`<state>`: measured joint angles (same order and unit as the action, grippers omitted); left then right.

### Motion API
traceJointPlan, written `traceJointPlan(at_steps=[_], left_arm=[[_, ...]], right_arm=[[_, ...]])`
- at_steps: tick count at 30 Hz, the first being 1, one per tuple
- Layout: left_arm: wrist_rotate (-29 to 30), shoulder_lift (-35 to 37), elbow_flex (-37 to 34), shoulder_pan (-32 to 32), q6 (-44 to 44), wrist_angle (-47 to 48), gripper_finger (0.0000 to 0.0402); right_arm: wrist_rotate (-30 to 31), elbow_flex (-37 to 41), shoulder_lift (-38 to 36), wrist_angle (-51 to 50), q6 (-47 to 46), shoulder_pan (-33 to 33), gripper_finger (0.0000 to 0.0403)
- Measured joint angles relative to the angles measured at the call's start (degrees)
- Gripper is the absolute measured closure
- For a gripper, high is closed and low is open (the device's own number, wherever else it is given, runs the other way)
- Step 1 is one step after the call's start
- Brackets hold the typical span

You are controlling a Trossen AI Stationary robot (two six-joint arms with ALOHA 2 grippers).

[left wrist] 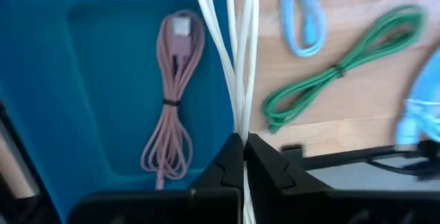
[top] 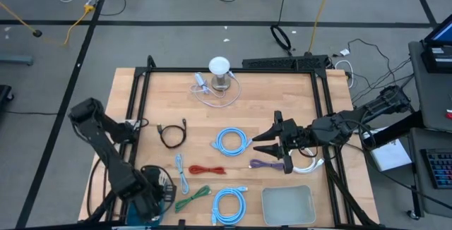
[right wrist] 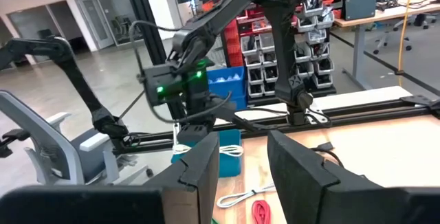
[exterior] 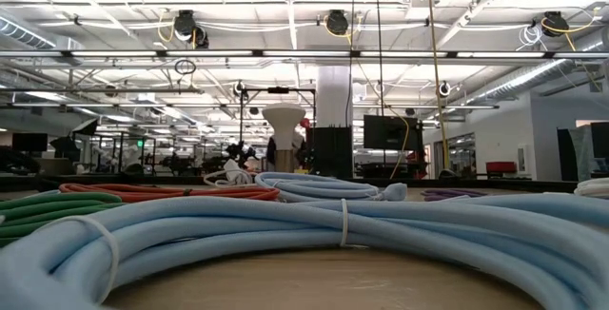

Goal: Pick & Place USB Port
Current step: Put the white charger cable into the blue bin

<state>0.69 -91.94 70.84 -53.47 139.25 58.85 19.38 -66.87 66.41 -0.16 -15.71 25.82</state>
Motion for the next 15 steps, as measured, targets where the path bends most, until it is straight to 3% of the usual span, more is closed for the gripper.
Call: traceJointPlan(at_steps=[15], left_arm=[[-8.87, -5.73, 2.47, -2.54, 1.17, 3.01, 0.04]], right_arm=[[-0.03, 0.0, -0.02, 0.37, -1.6, 0.02, 0.0287]])
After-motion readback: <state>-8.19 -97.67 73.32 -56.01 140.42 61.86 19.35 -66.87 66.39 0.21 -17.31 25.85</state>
